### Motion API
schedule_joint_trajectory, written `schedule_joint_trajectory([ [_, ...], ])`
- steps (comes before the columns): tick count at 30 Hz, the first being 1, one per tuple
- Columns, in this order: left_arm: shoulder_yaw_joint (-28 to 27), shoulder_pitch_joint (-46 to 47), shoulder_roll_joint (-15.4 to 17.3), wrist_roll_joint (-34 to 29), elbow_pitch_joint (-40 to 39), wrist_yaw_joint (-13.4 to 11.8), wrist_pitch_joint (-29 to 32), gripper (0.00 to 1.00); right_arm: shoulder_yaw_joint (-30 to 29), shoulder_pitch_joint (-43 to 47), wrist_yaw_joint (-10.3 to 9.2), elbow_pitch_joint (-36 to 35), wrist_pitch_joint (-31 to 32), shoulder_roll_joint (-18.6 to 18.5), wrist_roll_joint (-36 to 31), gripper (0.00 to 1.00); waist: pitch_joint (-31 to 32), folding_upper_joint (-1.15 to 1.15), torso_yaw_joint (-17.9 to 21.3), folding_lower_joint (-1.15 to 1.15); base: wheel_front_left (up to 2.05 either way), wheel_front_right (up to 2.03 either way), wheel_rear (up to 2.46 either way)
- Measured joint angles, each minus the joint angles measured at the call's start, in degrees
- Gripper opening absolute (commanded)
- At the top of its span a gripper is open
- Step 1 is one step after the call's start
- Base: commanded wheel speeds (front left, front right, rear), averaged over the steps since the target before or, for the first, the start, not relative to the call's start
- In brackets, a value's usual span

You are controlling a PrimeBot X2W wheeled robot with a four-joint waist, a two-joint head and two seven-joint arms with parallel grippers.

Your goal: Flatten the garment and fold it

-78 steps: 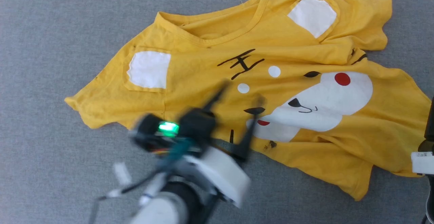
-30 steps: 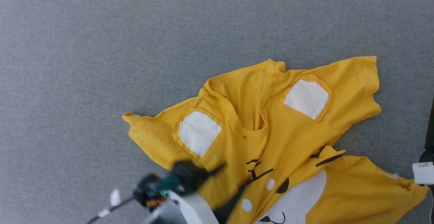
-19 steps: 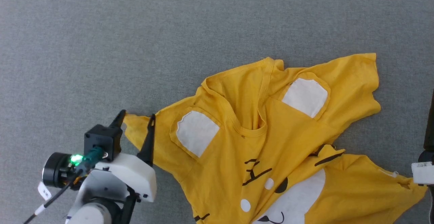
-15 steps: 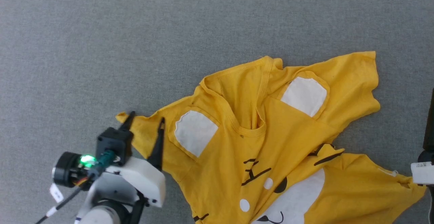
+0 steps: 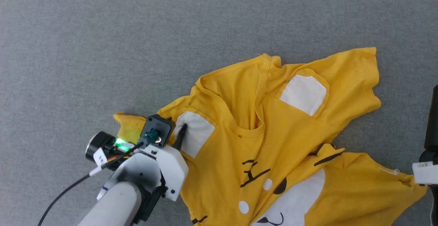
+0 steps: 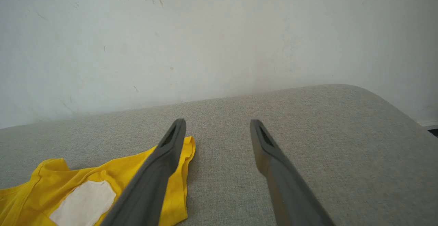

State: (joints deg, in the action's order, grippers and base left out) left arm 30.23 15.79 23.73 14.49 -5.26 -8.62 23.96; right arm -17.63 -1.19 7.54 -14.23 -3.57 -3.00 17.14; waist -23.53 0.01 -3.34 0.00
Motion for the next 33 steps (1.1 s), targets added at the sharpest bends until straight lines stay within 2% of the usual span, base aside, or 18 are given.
schedule_joint_trajectory([
  [2, 0.26, 0.92, -0.09, 0.54, 0.65, 1.0, 0.31, 0.0, -0.1, 0.0, 0.0, 0.14, -0.01, -0.01, 0.0, 1.0, -0.17, 0.0, 0.34, 0.0, 0.0, 0.0, 0.0],
  [6, -0.38, 1.38, -0.24, 0.71, 0.76, 0.68, -1.04, 0.0, -0.35, 0.01, 0.0, 0.25, -0.07, 0.0, 0.02, 1.0, -0.61, 0.0, 0.83, 0.0, 0.0, 0.0, 0.0],
  [14, -3.87, 9.21, -1.1, -6.21, 2.22, -6.75, -8.53, 0.0, -0.49, -0.48, 0.0, 0.24, -0.08, -0.01, 0.08, 1.0, -1.52, 0.0, 0.73, 0.01, 0.0, 0.0, 0.0],
  [18, -4.65, 10.79, -2.4, -6.99, 4.97, -8.4, -10.46, 0.0, 0.0, -1.08, 0.0, 0.26, -0.07, -0.01, 0.07, 1.0, -1.86, 0.0, 0.62, 0.01, 0.0, 0.0, 0.0],
  [19, -4.71, 10.78, -2.86, -6.79, 5.79, -8.68, -10.88, 0.81, 0.23, -1.1, 0.0, 0.31, -0.05, -0.01, 0.05, 1.0, -1.91, -0.01, 0.65, 0.01, 0.0, 0.0, 0.0],
  [20, -5.01, 10.7, -3.6, -6.13, 6.26, -8.94, -11.76, 1.0, 0.52, -1.11, 0.0, 0.4, -0.05, 0.0, 0.05, 1.0, -1.91, -0.01, 0.69, 0.01, 0.0, 0.0, 0.0],
  [24, -7.37, 9.4, -7.49, -1.11, 5.16, -9.98, -16.56, 1.0, 1.08, -1.13, 0.0, 0.85, 0.0, 0.0, 0.05, 1.0, -1.68, -0.01, 0.85, 0.01, 0.0, 0.0, 0.0],
  [27, -10.28, 6.45, -9.09, 1.55, 0.45, -11.39, -22.58, 1.0, 1.66, -1.13, 0.0, 0.97, 0.53, 0.0, -0.27, 1.0, -1.23, 0.0, 0.98, 0.01, 0.0, 0.0, 0.0],
  [30, -13.28, 3.06, -8.69, 1.23, -6.14, -13.7, -29.62, 1.0, 3.3, -1.47, 0.0, 0.48, 2.81, -0.01, -1.56, 1.0, -0.74, 0.0, 1.09, 0.0, 0.0, 0.0, 0.0],
  [33, -16.19, -1.53, -8.18, -0.24, -11.05, -16.86, -34.72, 1.0, 5.24, -3.59, 0.0, 0.05, 8.55, -0.35, -1.66, 1.0, -0.55, -0.01, 0.98, 0.0, 0.0, 0.0, 0.0],
])
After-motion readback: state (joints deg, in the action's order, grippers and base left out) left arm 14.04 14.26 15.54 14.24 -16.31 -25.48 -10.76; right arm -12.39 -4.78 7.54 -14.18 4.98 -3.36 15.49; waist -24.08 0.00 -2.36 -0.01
